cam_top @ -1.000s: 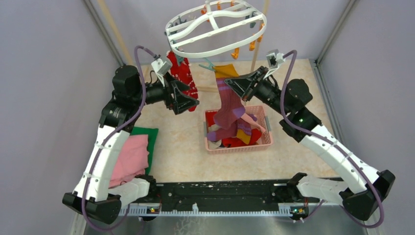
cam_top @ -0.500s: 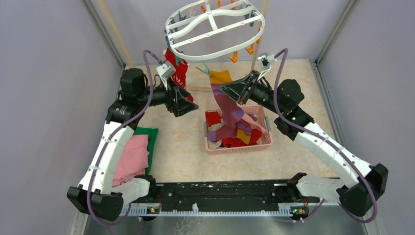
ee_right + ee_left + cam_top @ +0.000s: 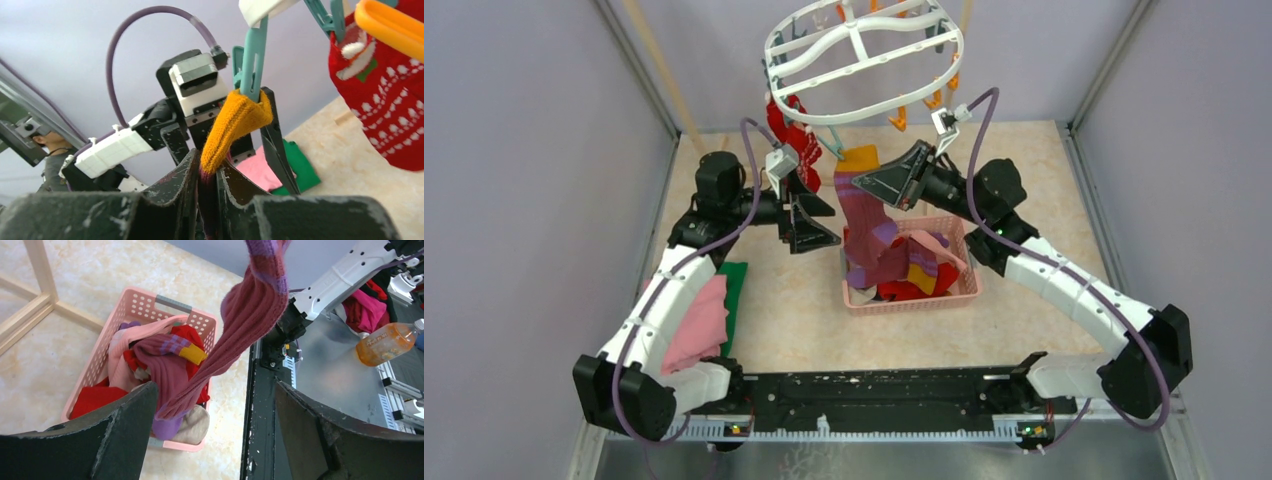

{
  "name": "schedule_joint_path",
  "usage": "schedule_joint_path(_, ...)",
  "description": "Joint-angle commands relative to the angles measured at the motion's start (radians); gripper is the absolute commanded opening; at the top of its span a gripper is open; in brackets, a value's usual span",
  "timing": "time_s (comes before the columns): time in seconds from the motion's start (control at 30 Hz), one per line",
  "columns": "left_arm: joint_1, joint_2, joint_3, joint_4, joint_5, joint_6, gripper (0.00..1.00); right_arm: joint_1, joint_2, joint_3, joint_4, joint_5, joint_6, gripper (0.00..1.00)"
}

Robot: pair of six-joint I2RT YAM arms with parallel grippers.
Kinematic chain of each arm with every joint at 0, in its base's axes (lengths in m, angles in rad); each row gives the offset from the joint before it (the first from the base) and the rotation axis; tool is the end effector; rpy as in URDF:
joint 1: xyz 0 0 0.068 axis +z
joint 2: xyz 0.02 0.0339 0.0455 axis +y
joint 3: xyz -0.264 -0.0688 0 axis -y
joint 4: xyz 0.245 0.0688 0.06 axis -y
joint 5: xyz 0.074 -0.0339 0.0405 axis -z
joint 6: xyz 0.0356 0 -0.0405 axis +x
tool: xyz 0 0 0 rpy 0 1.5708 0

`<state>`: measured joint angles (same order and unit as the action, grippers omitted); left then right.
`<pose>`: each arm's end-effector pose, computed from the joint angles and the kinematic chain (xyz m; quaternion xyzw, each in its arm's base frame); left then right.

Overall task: Remove the socks clipped to the hanger
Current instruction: Remove the sock from the hanger.

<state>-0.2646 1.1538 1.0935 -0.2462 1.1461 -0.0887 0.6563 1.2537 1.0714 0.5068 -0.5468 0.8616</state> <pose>0.2287 -0.0956 0.3733 0.3787 0.6471 -0.5179 0.4119 0.2172 0.1907 0.4122 -0.1605 0.5814 0.6524 0.4589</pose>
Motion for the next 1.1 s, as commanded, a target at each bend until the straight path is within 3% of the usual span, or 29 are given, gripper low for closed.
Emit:
schedule_joint_path(0.0,-0.01,0.009,-0.02,0.203,0.074,-0.102,0.89,0.038,0.04,0.007,0.158,0.005,0.04,0.17)
schedule_joint_path(0.23,-0.012,0.008,0.024,0.198,0.049,-0.175,0.84,0.057,0.038,0.007,0.129,0.045,-0.007,0.18)
schedule_joint_path(0.5,-0.015,-0.008,-0.055,0.228,0.03,-0.215,0.36,0.064,0.028,-0.004,0.1,0.075,-0.033,0.27)
schedule_joint_path(0.67,-0.016,-0.006,-0.037,0.268,0.04,-0.261,0.17,0.082,0.047,0.015,0.04,0.098,-0.076,0.31)
schedule_joint_path(0.73,-0.016,-0.006,-0.029,0.257,0.036,-0.256,0.02,0.09,0.037,0.038,-0.057,0.138,-0.15,0.39)
schedule_joint_path(0.8,-0.018,-0.004,-0.021,0.219,0.023,-0.235,0.0,0.095,0.013,0.043,-0.118,0.189,-0.199,0.5)
schedule_joint_path(0.83,-0.021,-0.004,-0.018,0.201,0.015,-0.224,0.0,0.097,0.0,0.044,-0.151,0.22,-0.227,0.86)
schedule_joint_path(0.87,-0.025,-0.004,-0.012,0.178,-0.007,-0.206,0.0,0.102,-0.023,0.05,-0.208,0.278,-0.269,0.97)
schedule_joint_path(1.07,-0.038,-0.005,0.014,0.067,-0.093,-0.134,0.0,0.133,-0.156,-0.022,-0.334,0.498,-0.354,0.99)
